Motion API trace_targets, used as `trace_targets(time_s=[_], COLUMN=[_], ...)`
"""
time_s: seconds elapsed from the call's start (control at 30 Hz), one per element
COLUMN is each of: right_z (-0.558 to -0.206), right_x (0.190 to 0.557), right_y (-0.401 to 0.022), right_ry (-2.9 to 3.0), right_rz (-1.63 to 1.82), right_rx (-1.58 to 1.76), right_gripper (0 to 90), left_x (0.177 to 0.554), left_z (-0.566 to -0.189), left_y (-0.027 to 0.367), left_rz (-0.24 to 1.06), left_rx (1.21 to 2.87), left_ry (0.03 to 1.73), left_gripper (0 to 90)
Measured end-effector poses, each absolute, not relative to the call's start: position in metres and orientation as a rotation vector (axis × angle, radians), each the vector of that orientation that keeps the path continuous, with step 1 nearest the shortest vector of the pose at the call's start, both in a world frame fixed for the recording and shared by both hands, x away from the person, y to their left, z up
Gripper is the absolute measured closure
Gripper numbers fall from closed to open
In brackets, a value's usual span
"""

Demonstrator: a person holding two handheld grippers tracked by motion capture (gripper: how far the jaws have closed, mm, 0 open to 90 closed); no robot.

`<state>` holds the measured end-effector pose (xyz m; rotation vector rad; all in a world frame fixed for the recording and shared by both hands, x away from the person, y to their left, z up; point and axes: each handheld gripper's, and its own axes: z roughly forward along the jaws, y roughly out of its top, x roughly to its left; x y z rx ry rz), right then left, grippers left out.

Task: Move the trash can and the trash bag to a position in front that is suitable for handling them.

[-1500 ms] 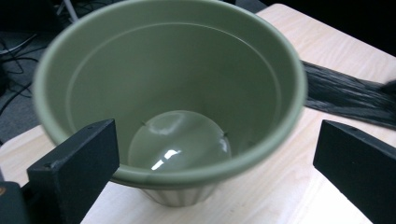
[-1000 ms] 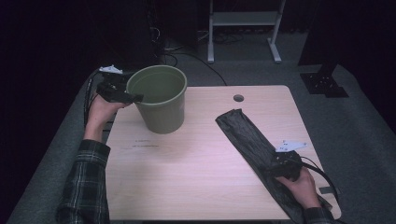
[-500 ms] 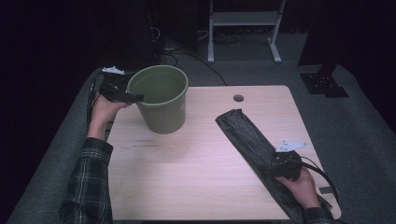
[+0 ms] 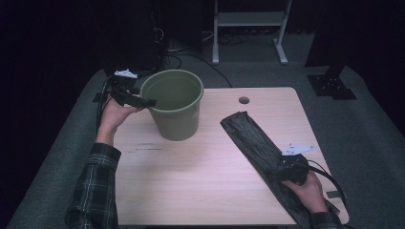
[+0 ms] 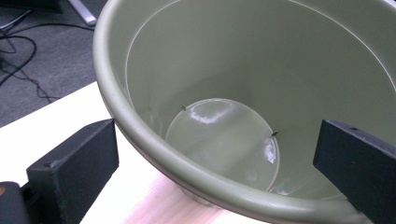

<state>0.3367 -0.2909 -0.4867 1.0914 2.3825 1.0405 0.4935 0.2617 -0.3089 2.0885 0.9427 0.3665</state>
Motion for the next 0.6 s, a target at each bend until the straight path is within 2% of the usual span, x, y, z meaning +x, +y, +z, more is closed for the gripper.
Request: trace_targets(time_s=[0.6], right_z=[-0.487], right_x=[0.337], right_y=[-0.291], right_ry=[2.381], right_rz=[1.042], right_rx=[1.091], right_gripper=[9.7], left_x=[0.462], left_z=[-0.312], left_y=[0.225], left_rz=[0.321], left_rx=[2.122], left_ry=[0.811], left_gripper=[0.0])
